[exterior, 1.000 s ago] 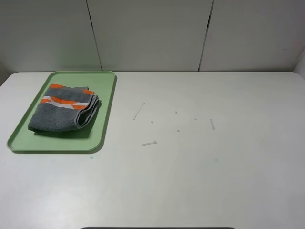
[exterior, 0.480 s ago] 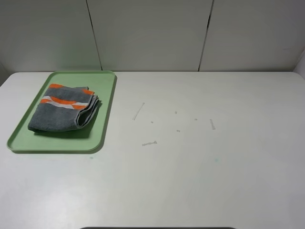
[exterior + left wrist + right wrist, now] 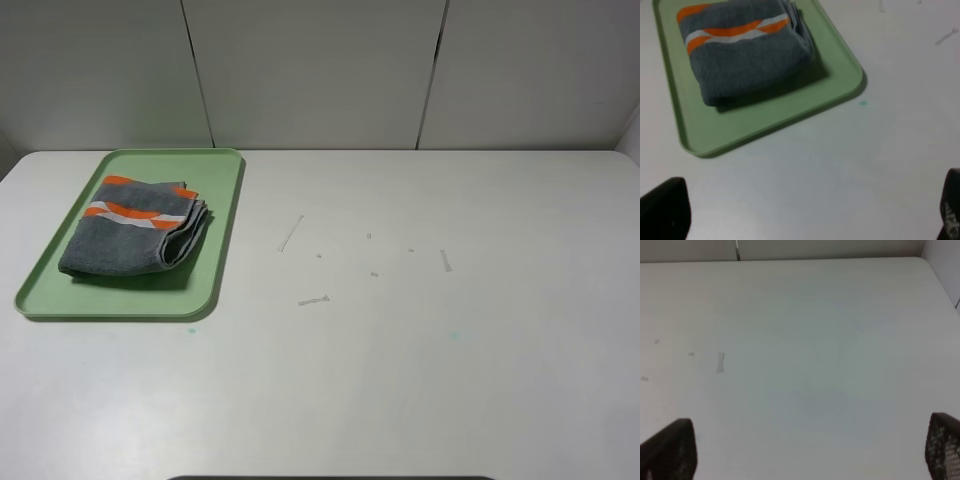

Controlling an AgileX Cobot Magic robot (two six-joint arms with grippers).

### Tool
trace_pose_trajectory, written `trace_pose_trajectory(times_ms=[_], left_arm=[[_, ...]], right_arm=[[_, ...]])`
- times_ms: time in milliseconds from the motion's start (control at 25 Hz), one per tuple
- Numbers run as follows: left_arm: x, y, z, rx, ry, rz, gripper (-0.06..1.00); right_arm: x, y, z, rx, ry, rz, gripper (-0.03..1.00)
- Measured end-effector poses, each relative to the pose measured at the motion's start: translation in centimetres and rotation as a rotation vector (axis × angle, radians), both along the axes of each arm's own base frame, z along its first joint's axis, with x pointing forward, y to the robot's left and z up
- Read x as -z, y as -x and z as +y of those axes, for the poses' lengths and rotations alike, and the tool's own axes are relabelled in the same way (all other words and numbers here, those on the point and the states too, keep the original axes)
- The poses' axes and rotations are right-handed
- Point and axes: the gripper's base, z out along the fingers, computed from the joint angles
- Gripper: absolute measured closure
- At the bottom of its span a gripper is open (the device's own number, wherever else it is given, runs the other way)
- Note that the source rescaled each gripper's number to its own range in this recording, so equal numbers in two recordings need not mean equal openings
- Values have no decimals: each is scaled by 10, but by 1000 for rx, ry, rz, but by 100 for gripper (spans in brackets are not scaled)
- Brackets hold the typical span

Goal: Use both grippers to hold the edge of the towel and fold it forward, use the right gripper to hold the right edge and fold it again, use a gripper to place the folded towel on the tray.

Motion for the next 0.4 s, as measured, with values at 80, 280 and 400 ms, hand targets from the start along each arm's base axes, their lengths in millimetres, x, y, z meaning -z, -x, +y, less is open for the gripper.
trace_pose_trajectory(times_ms=[80, 280, 400], left_arm=[[0, 0, 0, 0, 0, 0, -6], [0, 0, 0, 0, 0, 0, -6], [0, 0, 0, 0, 0, 0, -6]], right_arm=[[0, 0, 0, 0, 0, 0, -3], [0, 0, 0, 0, 0, 0, -3], [0, 0, 0, 0, 0, 0, -3]])
